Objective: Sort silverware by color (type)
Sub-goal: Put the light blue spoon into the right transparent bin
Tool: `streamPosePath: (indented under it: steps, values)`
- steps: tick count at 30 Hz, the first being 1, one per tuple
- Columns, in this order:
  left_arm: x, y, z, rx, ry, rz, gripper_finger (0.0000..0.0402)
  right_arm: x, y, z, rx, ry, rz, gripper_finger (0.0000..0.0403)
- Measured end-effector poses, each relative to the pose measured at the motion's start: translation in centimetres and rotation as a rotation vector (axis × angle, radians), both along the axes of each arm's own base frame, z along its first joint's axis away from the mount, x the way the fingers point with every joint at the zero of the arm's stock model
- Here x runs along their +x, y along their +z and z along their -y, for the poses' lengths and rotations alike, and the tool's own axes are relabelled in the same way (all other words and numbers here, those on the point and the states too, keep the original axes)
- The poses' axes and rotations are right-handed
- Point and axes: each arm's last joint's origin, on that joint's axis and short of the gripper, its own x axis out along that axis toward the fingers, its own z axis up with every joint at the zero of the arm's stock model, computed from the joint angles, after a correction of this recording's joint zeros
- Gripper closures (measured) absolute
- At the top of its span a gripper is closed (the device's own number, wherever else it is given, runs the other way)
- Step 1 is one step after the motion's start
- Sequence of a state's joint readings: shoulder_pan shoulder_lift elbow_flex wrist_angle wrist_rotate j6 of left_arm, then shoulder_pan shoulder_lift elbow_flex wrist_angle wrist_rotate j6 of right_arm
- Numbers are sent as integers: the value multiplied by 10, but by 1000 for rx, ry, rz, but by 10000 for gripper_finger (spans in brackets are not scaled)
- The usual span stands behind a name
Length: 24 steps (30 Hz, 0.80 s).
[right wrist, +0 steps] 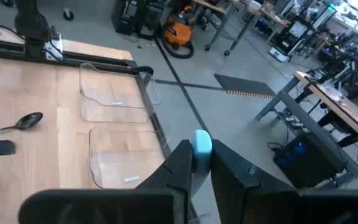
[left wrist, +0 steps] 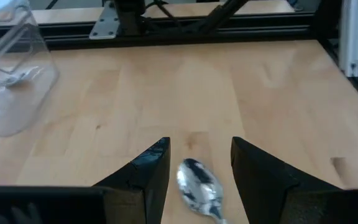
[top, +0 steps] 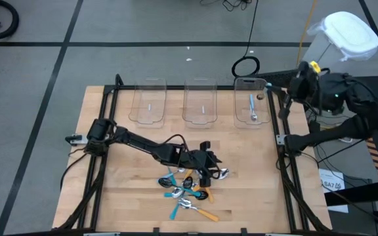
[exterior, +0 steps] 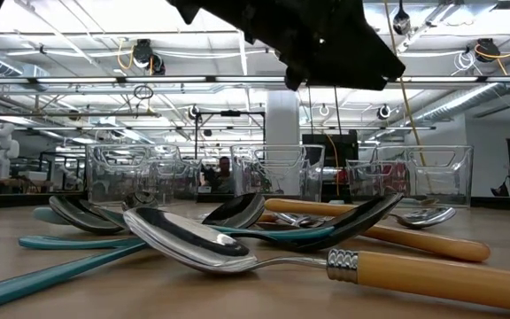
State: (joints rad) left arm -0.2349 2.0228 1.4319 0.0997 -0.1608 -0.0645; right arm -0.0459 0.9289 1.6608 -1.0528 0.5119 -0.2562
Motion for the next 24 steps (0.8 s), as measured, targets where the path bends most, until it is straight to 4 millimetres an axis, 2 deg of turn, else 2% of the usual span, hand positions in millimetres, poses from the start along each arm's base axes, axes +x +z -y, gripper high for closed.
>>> streamPosePath:
  steps: [7,13,24]
  values:
    - [-7,1,28,-23,-56,5,234,27,-1,26,90,-1,-52,369]
    - [-15,1,53,-26,-112,4,234,51,-14,67,208,-15,-121,369]
    - [-23,1,74,-8,-170,7,234,53,-41,135,446,-82,-157,368]
